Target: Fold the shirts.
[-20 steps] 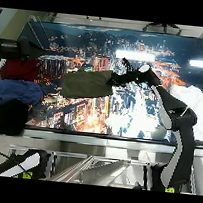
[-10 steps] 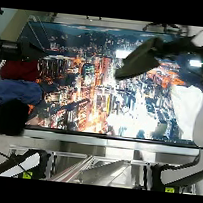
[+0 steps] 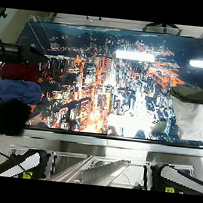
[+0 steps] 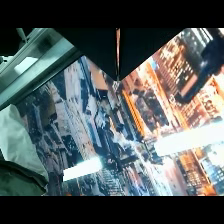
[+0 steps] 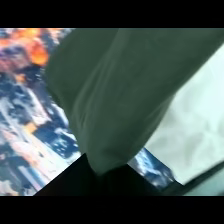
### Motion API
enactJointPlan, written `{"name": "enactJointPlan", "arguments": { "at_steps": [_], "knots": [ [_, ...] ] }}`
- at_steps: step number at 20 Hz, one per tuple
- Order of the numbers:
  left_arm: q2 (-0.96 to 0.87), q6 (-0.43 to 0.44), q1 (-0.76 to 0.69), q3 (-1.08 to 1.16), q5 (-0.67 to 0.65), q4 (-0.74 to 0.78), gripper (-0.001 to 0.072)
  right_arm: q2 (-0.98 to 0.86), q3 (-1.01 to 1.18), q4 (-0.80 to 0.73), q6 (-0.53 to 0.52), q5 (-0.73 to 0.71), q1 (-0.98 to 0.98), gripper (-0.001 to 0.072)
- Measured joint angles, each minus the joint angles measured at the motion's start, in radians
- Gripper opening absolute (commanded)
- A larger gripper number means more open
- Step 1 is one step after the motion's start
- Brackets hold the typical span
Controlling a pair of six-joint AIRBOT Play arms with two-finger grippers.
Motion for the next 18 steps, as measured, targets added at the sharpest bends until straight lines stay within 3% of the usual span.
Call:
{"name": "enactJointPlan", "arguments": {
  "at_steps": [3, 4, 6, 7, 10, 11, 13, 14, 18],
  "knots": [
    [0.0, 0.006, 0.0, 0.0, 0.01, 0.0, 0.0014, 0.104, -0.255, -0.063, 0.009, 0.002, -0.098, 0.003],
    [0.0, 0.006, 0.0, 0.0, 0.014, 0.0, 0.0015, 0.127, -0.337, -0.072, 0.011, -0.008, -0.125, 0.009],
    [0.0, 0.006, 0.0, 0.0, 0.018, 0.0, 0.0014, 0.151, -0.467, -0.091, 0.013, -0.029, -0.164, 0.0648],
    [0.0, 0.006, 0.0, 0.0, 0.018, 0.0, 0.0015, 0.155, -0.511, -0.098, 0.003, -0.039, -0.177, 0.0679],
    [0.0, 0.007, 0.0, 0.0, 0.024, 0.0, 0.0014, 0.156, -0.579, -0.098, -0.039, -0.04, -0.198, 0.0672],
    [0.0, 0.007, 0.0, 0.0, 0.025, 0.0, 0.0015, 0.156, -0.579, -0.097, -0.049, -0.035, -0.201, 0.0541],
    [0.0, 0.007, 0.0, 0.0, 0.024, 0.0, 0.0015, 0.156, -0.55, -0.042, -0.069, -0.022, -0.202, 0.0065],
    [0.0, 0.007, 0.0, 0.0, 0.021, 0.0, 0.0015, 0.156, -0.527, 0.003, -0.077, -0.022, -0.198, 0.002],
    [0.003, 0.007, 0.0, -0.002, 0.019, 0.0, 0.0014, 0.172, -0.458, 0.267, -0.152, -0.068, -0.121, 0.0017]
  ]
}}
